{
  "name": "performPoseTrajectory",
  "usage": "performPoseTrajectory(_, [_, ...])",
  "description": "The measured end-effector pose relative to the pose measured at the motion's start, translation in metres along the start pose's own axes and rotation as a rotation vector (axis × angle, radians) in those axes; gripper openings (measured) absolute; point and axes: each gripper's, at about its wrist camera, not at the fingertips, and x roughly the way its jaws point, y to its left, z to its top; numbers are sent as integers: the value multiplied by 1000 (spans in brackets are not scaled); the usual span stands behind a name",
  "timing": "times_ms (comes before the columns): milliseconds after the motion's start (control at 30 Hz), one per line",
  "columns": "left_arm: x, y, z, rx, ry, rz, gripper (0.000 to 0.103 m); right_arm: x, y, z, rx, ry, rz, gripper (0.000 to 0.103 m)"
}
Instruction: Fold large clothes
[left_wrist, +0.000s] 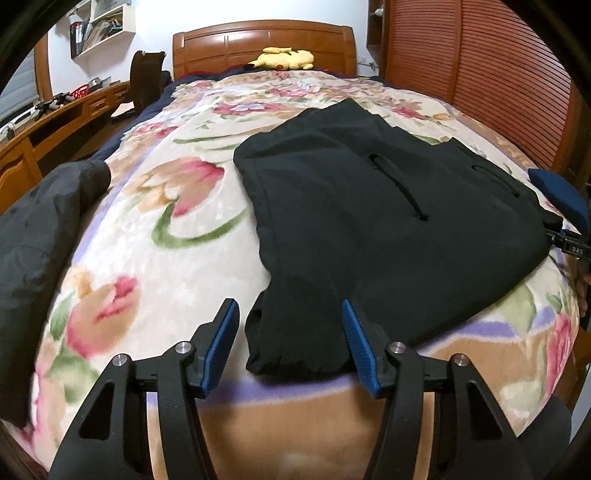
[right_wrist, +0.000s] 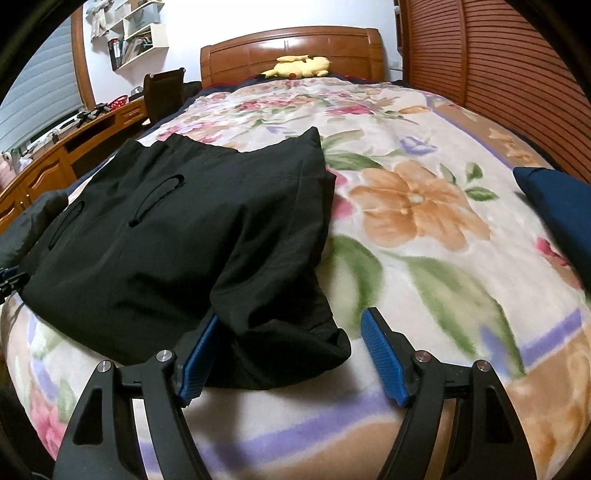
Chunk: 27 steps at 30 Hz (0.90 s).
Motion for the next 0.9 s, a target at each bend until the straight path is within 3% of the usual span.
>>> performPoseTrajectory(133, [-2, 3, -2, -30, 7, 9, 59, 0, -2, -5, 1, -20, 19, 77])
performPoseTrajectory(233, [-2, 3, -3, -55, 20, -3, 48, -3, -4, -10, 9, -44, 50, 74])
performPoseTrajectory(300, [-2, 1, -4, -65, 33, 15, 40, -5, -3, -13, -5, -53, 93, 61])
performPoseTrajectory(400, [-3, -5, -1, -61, 53, 42, 27, -5, -5, -13, -13, -57, 124, 51])
performPoseTrajectory(467, [-6, -9, 0, -44, 54, 52, 13, -4, -6, -12, -19, -55, 156, 38])
performPoseTrajectory(533, [-9, -12, 1, -28, 49, 64, 10, -6, -6, -12, -27, -70, 174, 22])
performPoseTrajectory(633, [-20, -16, 1, -20, 21, 75, 8, -10, -10, -12, -19, -91, 193, 14])
performPoseTrajectory(900, [-54, -18, -9, -10, -47, 9, 7, -24, -12, -10, -54, -125, 170, 8])
